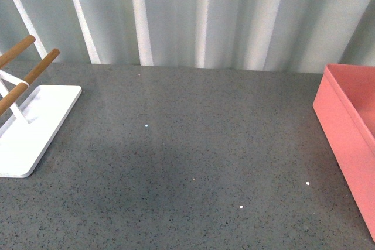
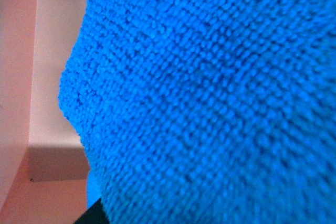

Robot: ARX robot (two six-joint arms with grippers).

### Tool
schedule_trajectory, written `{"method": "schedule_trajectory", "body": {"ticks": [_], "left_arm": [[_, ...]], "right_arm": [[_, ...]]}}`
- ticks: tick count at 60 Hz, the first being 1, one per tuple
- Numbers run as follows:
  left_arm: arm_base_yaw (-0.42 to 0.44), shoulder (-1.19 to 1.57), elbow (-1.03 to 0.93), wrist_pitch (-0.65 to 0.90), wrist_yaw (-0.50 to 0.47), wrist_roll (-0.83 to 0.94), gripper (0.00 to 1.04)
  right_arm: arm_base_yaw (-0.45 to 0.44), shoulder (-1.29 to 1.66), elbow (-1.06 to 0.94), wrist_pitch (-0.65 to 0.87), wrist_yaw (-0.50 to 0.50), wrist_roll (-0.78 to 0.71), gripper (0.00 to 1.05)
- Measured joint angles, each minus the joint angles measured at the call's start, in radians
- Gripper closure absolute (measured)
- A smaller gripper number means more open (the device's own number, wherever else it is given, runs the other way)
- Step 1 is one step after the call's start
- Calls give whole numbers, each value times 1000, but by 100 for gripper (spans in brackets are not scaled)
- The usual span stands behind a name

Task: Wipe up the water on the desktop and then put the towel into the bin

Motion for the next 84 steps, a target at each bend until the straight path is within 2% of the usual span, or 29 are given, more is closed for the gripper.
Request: {"method": "schedule_trajectory", "body": {"ticks": [6, 16, 44, 49, 50, 51, 55, 59, 61, 65, 73, 84], "left_arm": [[0, 0, 0, 0, 0, 0, 7], [0, 0, 0, 0, 0, 0, 7], [0, 0, 0, 0, 0, 0, 7], [0, 0, 0, 0, 0, 0, 7], [0, 0, 0, 0, -3, 0, 7], [0, 0, 0, 0, -3, 0, 7], [0, 0, 0, 0, 0, 0, 7], [0, 0, 0, 0, 0, 0, 7], [0, 0, 0, 0, 0, 0, 7], [0, 0, 0, 0, 0, 0, 7], [0, -1, 0, 0, 0, 0, 7], [0, -1, 0, 0, 0, 0, 7]], "right_arm": [[0, 0, 0, 0, 0, 0, 45], [0, 0, 0, 0, 0, 0, 5], [0, 0, 0, 1, -1, 0, 7], [-16, -76, -200, 375, -242, 123, 18], [-16, -110, -303, 539, -330, 178, 24], [-15, -134, -371, 645, -364, 210, 27], [0, -196, -584, 1022, -409, 286, 40], [18, -237, -724, 1386, -400, 322, 52], [27, -269, -769, 1510, -394, 334, 59], [48, -363, -862, 1604, -375, 350, 77], [72, -436, -987, 1619, -349, 355, 102], [105, -581, -1122, 1616, -319, 357, 101]]}}
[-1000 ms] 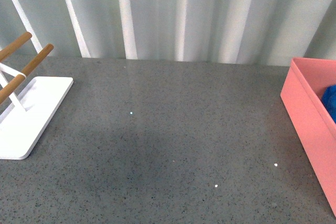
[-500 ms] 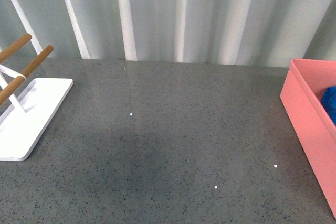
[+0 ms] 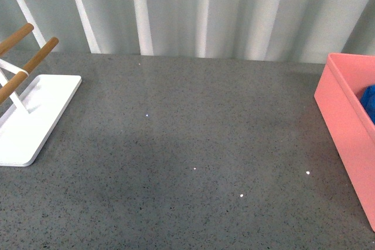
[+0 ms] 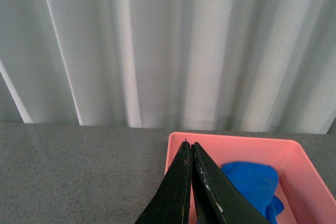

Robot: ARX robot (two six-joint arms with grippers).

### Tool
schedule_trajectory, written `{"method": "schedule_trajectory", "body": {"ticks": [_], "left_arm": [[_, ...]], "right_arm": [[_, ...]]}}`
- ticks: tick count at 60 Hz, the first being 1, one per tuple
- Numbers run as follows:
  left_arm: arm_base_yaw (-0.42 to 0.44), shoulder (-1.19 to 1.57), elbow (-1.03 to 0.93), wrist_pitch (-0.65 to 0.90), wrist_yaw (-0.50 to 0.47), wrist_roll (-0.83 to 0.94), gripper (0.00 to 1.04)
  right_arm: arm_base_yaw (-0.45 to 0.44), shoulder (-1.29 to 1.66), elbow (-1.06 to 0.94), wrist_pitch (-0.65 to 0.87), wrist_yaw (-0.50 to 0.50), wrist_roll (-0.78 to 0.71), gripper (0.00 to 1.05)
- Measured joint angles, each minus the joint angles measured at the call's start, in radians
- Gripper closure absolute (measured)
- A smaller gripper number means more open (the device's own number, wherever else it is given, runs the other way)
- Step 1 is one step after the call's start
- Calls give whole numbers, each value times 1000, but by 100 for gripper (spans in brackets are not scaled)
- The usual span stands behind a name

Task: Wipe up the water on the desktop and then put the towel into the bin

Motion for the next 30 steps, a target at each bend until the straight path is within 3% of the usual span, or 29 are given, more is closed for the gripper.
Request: {"method": "schedule_trajectory", "body": {"ticks": [6, 25, 30], "left_arm": [[0, 0, 0, 0, 0, 0, 7], [0, 0, 0, 0, 0, 0, 7], [0, 0, 0, 0, 0, 0, 7]], "right_arm": [[53, -76, -56, -27, 69, 0, 101], [73, -285, -151, -143, 73, 1, 101], [73, -300, -185, -104, 74, 3, 101]]}}
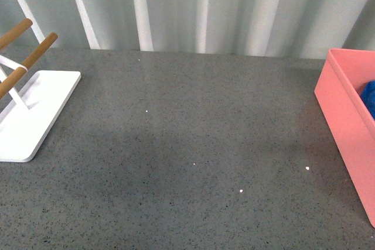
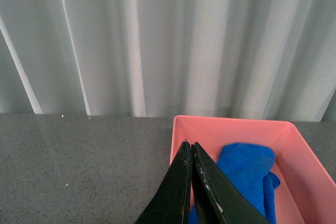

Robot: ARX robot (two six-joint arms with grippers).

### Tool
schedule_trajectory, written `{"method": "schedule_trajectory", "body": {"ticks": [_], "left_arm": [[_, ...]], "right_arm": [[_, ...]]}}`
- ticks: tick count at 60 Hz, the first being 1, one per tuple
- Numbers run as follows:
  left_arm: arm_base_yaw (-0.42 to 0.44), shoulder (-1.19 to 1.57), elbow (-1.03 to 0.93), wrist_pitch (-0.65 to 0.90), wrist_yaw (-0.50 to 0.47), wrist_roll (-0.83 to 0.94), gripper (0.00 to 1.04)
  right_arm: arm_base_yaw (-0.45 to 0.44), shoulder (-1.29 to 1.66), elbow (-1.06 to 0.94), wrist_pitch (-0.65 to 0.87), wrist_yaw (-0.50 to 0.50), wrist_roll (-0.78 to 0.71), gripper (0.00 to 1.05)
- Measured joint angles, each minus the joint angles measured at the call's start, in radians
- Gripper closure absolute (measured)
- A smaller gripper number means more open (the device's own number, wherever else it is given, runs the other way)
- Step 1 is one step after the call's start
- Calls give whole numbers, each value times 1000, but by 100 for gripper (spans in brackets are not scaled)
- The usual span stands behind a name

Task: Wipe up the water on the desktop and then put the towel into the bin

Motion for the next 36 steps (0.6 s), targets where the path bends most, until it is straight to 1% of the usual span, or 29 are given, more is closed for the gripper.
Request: {"method": "schedule_trajectory", "body": {"ticks": [36], "left_arm": [[0, 0, 0, 0, 0, 0, 7]], "right_arm": [[0, -383, -21, -348, 0, 2, 101]]}}
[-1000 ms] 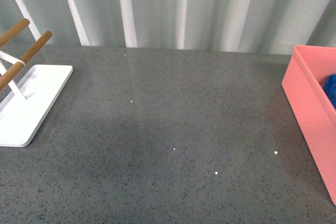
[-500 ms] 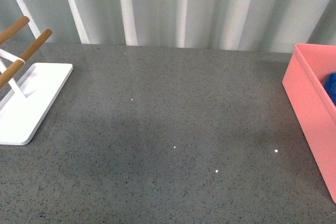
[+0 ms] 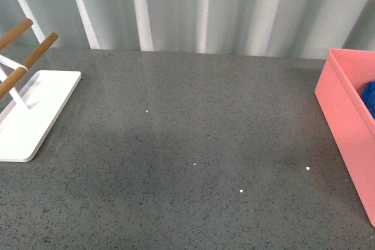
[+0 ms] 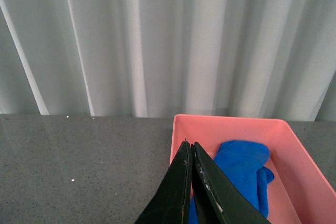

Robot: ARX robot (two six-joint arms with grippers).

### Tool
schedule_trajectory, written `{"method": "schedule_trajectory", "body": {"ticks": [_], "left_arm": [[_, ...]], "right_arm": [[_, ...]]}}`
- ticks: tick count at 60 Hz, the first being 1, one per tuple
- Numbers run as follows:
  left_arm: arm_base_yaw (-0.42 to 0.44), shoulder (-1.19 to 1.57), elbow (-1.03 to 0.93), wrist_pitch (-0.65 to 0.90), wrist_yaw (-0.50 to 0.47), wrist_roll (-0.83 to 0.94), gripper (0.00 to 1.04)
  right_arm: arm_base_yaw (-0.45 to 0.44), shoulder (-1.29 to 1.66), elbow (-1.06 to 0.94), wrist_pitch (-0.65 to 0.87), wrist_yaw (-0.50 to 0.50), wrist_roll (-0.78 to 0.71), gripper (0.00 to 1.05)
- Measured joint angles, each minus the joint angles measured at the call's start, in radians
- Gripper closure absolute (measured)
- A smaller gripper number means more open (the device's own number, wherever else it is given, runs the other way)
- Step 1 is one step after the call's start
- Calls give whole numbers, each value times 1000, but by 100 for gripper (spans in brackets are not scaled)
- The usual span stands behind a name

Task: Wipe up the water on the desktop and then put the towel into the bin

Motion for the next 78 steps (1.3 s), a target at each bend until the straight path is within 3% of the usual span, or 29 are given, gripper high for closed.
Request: {"method": "schedule_trajectory", "body": {"ticks": [42, 48, 73, 78], "left_arm": [[0, 0, 0, 0, 0, 0, 7], [0, 0, 0, 0, 0, 0, 7], [0, -1, 0, 0, 0, 0, 7], [0, -1, 0, 0, 0, 0, 7]], "right_arm": [[0, -272, 0, -267, 3, 2, 101], [0, -397, 0, -425, 3, 2, 101], [0, -436, 0, -436, 3, 2, 101], [0, -436, 0, -436, 3, 2, 89]]}}
